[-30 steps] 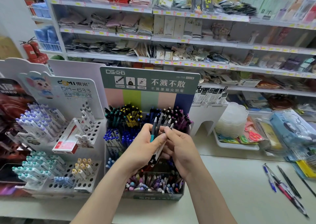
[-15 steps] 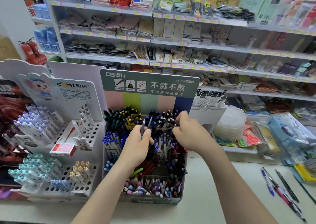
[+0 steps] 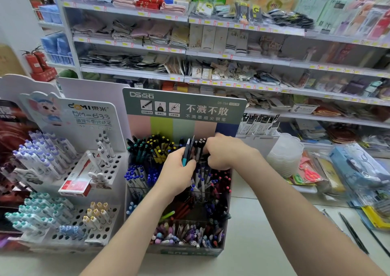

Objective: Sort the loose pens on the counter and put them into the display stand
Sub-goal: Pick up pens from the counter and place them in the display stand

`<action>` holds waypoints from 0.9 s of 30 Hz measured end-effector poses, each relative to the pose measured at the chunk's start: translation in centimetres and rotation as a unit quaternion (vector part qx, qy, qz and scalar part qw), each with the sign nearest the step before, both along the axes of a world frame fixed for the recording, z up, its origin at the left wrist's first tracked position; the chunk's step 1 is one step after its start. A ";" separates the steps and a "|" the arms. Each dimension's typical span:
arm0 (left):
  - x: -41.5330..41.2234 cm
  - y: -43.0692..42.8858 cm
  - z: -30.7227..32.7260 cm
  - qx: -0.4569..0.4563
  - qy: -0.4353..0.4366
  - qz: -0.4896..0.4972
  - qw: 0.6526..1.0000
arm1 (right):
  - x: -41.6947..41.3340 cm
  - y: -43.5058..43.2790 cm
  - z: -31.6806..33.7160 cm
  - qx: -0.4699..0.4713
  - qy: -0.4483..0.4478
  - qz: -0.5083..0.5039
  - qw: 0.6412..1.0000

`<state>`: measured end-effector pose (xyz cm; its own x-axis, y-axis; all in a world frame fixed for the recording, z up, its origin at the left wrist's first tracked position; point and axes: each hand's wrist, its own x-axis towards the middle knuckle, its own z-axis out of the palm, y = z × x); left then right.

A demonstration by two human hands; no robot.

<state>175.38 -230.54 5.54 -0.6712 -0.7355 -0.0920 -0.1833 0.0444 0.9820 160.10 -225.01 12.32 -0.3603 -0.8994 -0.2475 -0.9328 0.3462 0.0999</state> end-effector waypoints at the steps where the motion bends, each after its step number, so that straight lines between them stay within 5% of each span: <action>1: 0.0 -0.1 0.0 -0.002 0.002 0.009 1.000 | -0.2 -0.3 0.3 -0.005 -0.023 0.007 1.000; 10: 0.3 -0.9 -1.4 -0.007 -0.004 0.089 0.996 | -2.1 -1.3 0.2 -0.085 -0.070 0.035 0.993; 17: 0.8 -0.5 -0.8 0.129 0.076 0.084 0.985 | -2.0 -1.0 -2.2 -0.276 -0.138 0.012 0.951; 27: 1.8 -0.4 -1.4 0.152 0.087 0.099 0.980 | -0.9 0.2 -3.6 -0.253 -0.129 0.068 0.956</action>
<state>177.18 -230.96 4.16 -0.5427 -0.8097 -0.2233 0.0133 -0.2741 0.9616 159.21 -224.76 8.75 -0.2167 -0.9618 0.1673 -0.9440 0.1628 -0.2871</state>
